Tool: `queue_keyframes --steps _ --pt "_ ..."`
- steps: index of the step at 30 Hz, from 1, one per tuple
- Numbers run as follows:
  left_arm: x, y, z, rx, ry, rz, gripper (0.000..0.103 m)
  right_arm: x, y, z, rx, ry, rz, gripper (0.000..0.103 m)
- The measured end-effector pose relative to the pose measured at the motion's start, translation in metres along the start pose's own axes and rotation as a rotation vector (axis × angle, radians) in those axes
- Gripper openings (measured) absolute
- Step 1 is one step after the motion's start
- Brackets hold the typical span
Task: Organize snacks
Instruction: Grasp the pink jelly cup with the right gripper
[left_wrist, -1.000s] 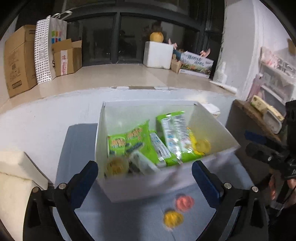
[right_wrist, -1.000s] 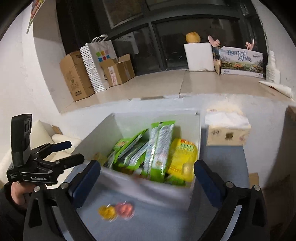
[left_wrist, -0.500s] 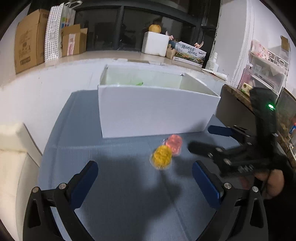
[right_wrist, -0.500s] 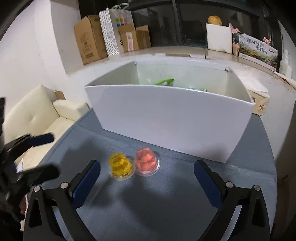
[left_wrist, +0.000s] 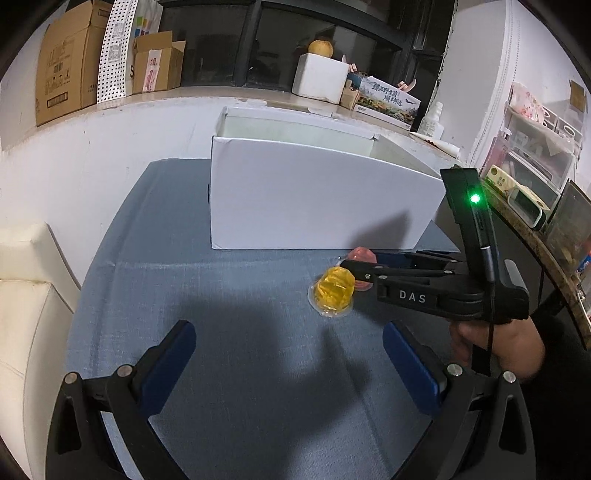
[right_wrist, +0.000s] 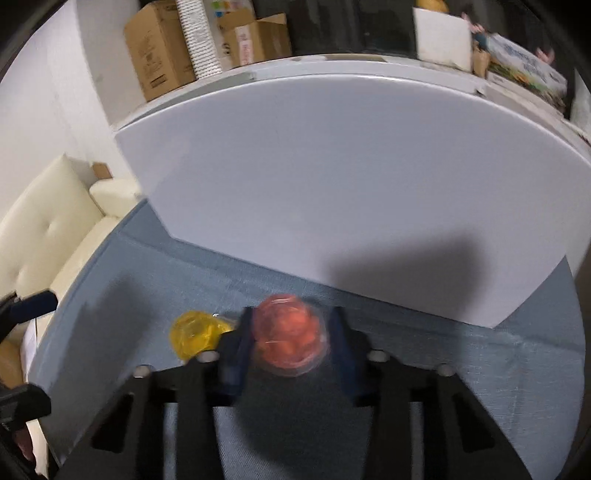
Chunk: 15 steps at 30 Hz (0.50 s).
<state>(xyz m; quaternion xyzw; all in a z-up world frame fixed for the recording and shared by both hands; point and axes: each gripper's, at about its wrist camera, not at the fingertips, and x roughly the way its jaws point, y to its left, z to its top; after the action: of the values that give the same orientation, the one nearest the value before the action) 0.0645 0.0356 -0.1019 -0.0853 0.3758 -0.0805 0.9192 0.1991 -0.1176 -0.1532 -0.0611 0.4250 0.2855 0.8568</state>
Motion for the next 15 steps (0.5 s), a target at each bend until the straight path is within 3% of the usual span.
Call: queue_keyframes --steps 10,15 --pt "0.007 -0.003 0.0 0.019 0.018 0.0 0.103 -0.014 0.004 -0.003 -0.009 -0.035 0.011 0.039" --pt "0.019 -0.01 0.003 0.042 0.039 0.034 0.103 -0.037 0.007 0.002 -0.017 -0.072 0.009 0.039"
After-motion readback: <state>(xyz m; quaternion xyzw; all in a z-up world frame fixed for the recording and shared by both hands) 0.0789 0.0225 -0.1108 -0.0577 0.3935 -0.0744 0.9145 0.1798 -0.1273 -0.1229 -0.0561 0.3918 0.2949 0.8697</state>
